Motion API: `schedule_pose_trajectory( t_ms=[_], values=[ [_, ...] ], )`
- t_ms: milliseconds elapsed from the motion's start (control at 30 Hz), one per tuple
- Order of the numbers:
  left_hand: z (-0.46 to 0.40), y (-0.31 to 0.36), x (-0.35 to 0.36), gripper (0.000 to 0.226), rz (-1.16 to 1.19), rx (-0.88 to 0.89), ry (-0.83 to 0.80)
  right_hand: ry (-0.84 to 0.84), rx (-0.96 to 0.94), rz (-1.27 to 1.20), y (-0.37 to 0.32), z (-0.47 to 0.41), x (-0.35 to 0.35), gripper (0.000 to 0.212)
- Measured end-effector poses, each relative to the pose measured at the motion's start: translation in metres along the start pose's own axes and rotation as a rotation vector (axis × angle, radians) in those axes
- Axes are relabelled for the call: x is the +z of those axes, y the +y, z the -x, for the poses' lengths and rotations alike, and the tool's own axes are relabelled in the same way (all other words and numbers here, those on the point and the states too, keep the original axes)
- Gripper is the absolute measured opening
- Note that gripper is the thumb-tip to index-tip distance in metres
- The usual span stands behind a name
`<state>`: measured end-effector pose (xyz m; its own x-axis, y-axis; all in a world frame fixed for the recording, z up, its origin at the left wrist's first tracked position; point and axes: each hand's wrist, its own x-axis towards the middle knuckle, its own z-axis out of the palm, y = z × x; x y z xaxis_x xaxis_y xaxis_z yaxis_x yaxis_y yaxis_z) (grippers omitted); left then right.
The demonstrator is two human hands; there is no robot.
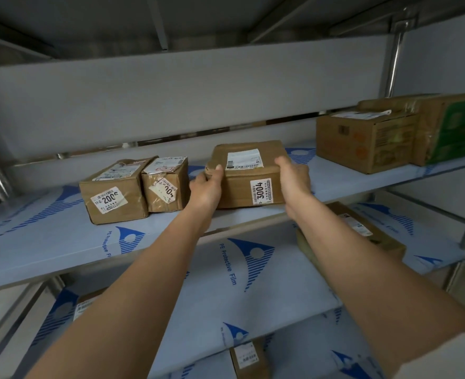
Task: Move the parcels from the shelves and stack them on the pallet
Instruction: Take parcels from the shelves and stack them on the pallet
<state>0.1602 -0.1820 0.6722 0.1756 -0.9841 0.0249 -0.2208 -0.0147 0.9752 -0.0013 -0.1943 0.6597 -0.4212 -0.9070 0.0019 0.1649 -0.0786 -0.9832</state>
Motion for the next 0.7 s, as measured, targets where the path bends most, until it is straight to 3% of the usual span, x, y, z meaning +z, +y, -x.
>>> schedule_pose_trajectory(
  t_ms=[100, 367, 567, 700],
  values=[
    [0.021, 0.006, 0.006, 0.053, 0.088, 0.036, -0.016, 0.076, -0.022, -0.095, -0.008, 0.017, -0.018, 0.021],
    [0.09, 0.021, 0.014, 0.03, 0.254, -0.003, 0.038, 0.106, -0.162, -0.321, -0.003, 0.069, -0.063, 0.012],
    [0.158, 0.009, -0.014, 0.066, 0.244, -0.002, 0.124, -0.025, -0.323, -0.414, 0.007, 0.126, -0.063, 0.018],
    [0.204, -0.007, -0.061, 0.058, 0.269, 0.005, 0.262, -0.219, -0.251, -0.427, 0.013, 0.168, -0.043, 0.032]
  ],
)
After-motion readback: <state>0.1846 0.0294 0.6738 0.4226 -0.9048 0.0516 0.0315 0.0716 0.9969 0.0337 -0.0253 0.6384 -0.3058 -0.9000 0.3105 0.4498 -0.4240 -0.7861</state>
